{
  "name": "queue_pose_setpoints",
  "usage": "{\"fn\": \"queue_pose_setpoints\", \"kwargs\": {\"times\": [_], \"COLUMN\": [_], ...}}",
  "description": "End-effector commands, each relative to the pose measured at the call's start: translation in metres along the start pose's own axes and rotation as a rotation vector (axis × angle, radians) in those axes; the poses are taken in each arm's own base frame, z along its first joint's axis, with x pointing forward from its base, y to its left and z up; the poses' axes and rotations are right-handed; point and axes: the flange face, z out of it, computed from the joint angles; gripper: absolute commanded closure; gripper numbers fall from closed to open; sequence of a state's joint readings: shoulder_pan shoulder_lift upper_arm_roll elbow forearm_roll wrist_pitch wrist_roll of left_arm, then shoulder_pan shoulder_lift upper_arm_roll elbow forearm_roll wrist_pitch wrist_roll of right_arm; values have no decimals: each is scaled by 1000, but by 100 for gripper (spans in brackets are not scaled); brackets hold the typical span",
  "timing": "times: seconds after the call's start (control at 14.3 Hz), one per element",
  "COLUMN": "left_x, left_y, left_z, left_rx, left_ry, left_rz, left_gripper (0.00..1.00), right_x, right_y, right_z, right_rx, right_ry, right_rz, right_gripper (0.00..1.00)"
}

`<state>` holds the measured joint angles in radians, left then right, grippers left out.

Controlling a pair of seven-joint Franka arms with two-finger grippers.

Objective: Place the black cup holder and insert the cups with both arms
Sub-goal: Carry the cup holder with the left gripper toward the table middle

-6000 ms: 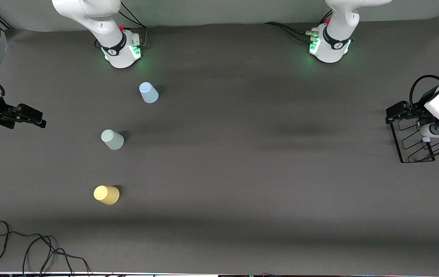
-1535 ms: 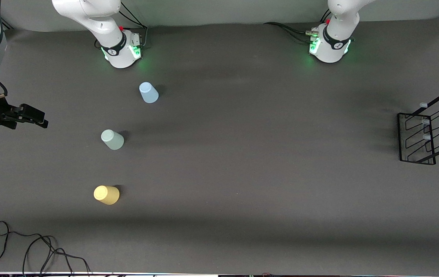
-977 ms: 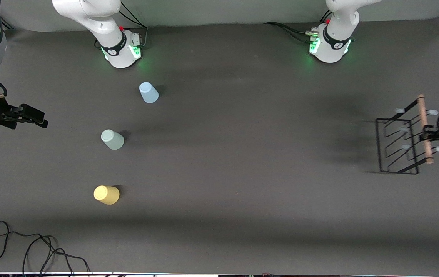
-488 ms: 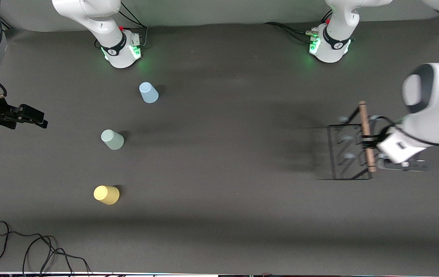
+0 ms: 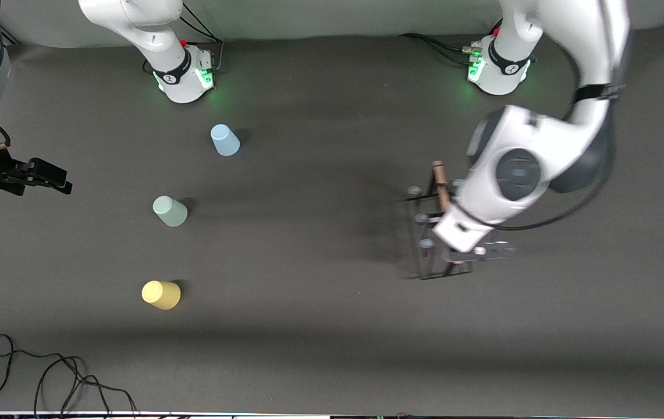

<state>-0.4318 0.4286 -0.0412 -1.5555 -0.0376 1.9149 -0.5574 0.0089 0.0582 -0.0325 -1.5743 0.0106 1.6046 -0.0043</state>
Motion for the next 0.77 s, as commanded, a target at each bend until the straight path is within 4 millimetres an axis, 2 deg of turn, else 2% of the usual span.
{"fn": "queue_pose_setpoints", "kwargs": {"times": [0.0,0.14,0.35,0.49,0.7], "left_x": [-13,-37,-65,-88,-113], "left_y": [71,119,183,212,235], "left_z": [16,37,50,54,52], "left_rx": [-6,2,-17,-49,-87], "left_ry": [20,14,29,25,11], "left_rz": [-35,-38,-31,-25,-35], "left_gripper": [100,100,100,100,100], "right_x": [-1,-1,-1,-1,-1], "right_y": [0,0,0,0,0], "right_z": [-2,-1,-1,-1,-1], "right_rx": [5,5,5,5,5], "right_ry": [-4,-6,-6,-6,-7], "right_rz": [13,15,15,15,15], "right_gripper": [0,0,0,0,0]}}
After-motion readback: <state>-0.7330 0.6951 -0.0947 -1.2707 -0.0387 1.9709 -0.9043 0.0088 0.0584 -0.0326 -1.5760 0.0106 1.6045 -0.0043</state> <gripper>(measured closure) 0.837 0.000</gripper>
